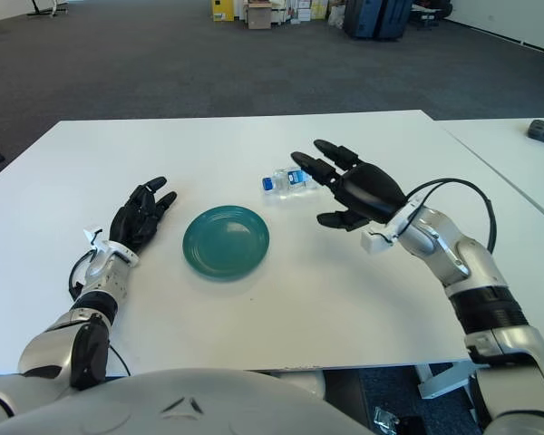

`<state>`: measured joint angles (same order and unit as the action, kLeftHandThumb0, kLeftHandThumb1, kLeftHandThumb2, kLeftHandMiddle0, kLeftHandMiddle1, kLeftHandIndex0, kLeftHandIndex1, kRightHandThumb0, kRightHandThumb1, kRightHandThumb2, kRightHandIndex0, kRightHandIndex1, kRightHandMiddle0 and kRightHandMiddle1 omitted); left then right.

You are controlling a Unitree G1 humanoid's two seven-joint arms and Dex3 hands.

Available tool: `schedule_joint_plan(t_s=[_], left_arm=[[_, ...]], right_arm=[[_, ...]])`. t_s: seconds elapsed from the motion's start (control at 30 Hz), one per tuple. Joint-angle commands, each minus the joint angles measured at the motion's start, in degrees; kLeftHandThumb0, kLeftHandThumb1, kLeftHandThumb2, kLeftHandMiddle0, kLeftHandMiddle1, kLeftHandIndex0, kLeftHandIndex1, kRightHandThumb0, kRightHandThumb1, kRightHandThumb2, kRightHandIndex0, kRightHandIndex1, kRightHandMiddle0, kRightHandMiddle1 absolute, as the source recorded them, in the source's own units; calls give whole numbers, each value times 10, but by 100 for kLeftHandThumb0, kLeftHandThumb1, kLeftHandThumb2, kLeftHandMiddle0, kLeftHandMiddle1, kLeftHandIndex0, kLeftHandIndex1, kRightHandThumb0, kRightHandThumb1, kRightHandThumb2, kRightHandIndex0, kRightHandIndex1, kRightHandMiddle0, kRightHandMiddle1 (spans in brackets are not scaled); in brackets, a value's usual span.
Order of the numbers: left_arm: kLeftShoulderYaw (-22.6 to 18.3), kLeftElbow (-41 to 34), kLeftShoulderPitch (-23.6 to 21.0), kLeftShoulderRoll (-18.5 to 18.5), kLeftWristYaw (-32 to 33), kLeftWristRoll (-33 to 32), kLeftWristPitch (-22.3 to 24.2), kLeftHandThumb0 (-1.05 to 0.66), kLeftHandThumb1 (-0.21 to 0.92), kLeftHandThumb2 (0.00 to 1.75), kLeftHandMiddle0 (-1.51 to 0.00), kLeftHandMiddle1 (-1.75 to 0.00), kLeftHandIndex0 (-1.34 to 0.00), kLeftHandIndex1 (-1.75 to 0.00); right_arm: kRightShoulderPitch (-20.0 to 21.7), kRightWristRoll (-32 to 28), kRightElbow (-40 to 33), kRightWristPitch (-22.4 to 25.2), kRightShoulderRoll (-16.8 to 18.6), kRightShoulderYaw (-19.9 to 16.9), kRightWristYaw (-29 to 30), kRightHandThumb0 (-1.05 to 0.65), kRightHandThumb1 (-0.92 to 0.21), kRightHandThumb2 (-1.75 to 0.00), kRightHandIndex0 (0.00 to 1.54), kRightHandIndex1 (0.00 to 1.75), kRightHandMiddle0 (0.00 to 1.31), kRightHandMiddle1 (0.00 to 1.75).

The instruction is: Put the bottle into the plate.

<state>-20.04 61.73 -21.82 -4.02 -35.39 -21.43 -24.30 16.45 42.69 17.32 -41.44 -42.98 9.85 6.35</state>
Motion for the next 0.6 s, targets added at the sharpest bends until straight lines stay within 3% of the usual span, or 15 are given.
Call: schedule_joint_plan(t_s=[0.0,0.27,0.57], left_arm=[[1,19,8,0,12,8,11,-60,92,65,-53,-78,-22,-102],[2,23,6,0,12,9,9,-61,92,65,-53,-78,-22,-101],[2,28,2,1,12,12,4,-62,92,66,-53,-77,-21,-101]], right_arm=[[36,38,36,0,11,16,42,-102,-92,-94,6,1,6,7],[100,77,105,22,35,60,66,-102,-92,-92,2,0,2,10],[226,126,282,69,116,146,101,-104,-92,-88,0,0,0,6]])
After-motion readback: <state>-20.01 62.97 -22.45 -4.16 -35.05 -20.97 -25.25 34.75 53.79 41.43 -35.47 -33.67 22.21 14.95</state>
